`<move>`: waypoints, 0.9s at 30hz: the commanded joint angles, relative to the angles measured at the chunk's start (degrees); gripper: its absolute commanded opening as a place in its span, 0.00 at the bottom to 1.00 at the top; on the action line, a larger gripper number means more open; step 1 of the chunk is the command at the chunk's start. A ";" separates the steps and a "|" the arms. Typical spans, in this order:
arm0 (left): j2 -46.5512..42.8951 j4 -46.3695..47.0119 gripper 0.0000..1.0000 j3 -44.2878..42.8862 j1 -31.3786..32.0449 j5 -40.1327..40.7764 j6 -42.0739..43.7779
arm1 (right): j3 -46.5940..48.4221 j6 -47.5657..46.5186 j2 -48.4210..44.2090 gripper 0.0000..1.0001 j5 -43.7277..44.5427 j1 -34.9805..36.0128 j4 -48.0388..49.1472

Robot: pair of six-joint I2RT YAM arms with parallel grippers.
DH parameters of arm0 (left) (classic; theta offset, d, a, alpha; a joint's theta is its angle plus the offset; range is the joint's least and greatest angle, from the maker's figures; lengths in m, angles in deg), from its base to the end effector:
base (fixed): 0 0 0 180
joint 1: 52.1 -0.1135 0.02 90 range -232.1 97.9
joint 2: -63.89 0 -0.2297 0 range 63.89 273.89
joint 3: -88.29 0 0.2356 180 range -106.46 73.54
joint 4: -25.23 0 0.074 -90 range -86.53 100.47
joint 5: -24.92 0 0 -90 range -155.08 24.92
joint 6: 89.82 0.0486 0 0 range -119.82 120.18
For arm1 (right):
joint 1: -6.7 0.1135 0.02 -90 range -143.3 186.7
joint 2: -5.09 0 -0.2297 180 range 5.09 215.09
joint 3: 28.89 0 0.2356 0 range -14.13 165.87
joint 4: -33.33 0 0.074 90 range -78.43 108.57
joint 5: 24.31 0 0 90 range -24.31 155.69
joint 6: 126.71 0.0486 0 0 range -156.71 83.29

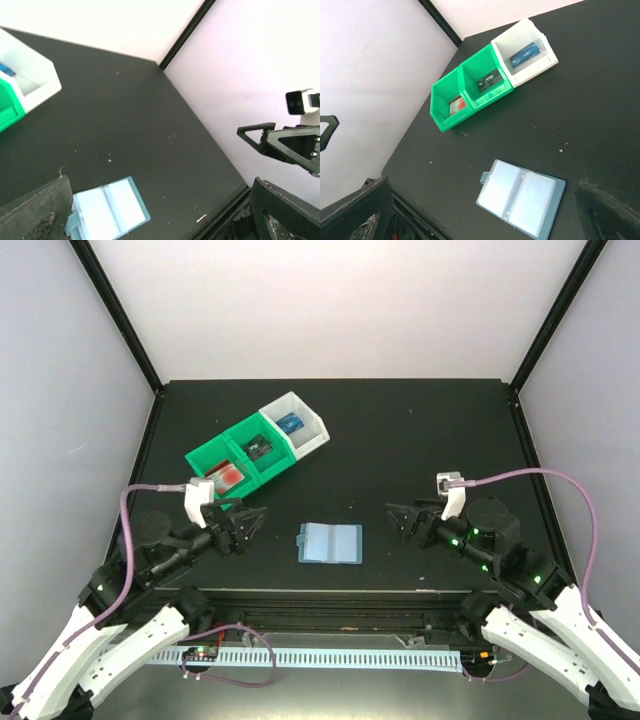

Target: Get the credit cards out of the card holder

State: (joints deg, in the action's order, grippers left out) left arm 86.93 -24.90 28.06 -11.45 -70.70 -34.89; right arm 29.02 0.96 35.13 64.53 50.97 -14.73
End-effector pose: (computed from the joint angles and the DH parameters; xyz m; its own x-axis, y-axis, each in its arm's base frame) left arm 0.0846 -0.0789 0.3184 -0.5532 -0.2787 -0.7851 0.4923 0.6509 -0.5779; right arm 0.1028 0.1016 0.2963 -0.6304 0.2387 -0.7386 -0.4122 0.7034 0.5791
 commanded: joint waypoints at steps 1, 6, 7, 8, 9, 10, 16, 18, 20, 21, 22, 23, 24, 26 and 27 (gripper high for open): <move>-3.79 -3.19 0.99 -3.46 0.27 2.50 2.15 | 1.89 -0.98 -1.90 1.00 0.72 0.11 -4.36; -5.90 -1.88 0.99 -1.56 0.23 1.73 -0.09 | 1.10 -0.06 -3.72 1.00 0.38 0.09 -3.69; -5.83 -1.28 0.99 -0.87 0.23 1.23 -0.47 | 1.03 0.19 -3.93 1.00 0.31 0.11 -3.78; -5.64 -0.95 0.99 -0.14 0.29 0.76 -0.77 | 0.79 0.41 -4.17 1.00 0.17 0.07 -3.75; -5.38 -0.55 0.99 0.53 0.23 0.26 -1.10 | 0.45 0.65 -4.46 1.00 -0.02 0.11 -3.57; -5.20 -0.12 0.99 1.24 0.23 -0.20 -1.51 | -0.02 0.86 -4.77 1.00 -0.13 0.07 -3.29; -4.67 4.90 0.99 4.91 0.23 -4.34 -1.90 | -1.79 1.69 -5.69 1.00 -0.42 0.11 -2.76; -4.32 6.00 0.99 5.52 0.25 -4.79 -2.20 | -2.00 1.79 -5.75 1.00 -0.58 0.10 -2.61; -3.81 6.60 0.99 5.74 0.28 -4.83 -2.12 | -2.11 1.88 -5.87 1.00 -0.75 0.11 -2.45; -3.61 6.72 0.99 5.76 0.28 -4.83 -2.11 | -2.23 1.88 -5.94 1.00 -0.83 0.11 -2.28; -3.37 6.84 0.99 5.75 0.23 -4.83 -2.17 | -2.32 1.81 -5.90 1.00 -0.89 0.11 -2.09; -3.14 7.01 0.99 5.75 0.24 -4.90 -2.14 | -2.45 1.80 -5.99 1.00 -1.02 0.11 -1.92; -2.98 7.20 0.99 5.75 0.23 -5.10 -2.10 | -2.46 1.79 -6.04 1.00 -1.21 0.09 -1.72; -2.77 7.58 0.99 5.78 0.24 -5.45 -1.99 | -2.61 1.91 -6.02 1.00 -1.65 0.10 -1.43; -2.75 7.58 0.99 5.80 0.25 -5.40 -1.96 | -2.68 2.03 -6.11 1.00 -1.77 0.10 -1.33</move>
State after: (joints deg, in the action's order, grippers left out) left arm 83.61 -19.99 34.05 -11.45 -74.66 -36.51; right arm 27.03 2.40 29.66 63.78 50.97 -17.44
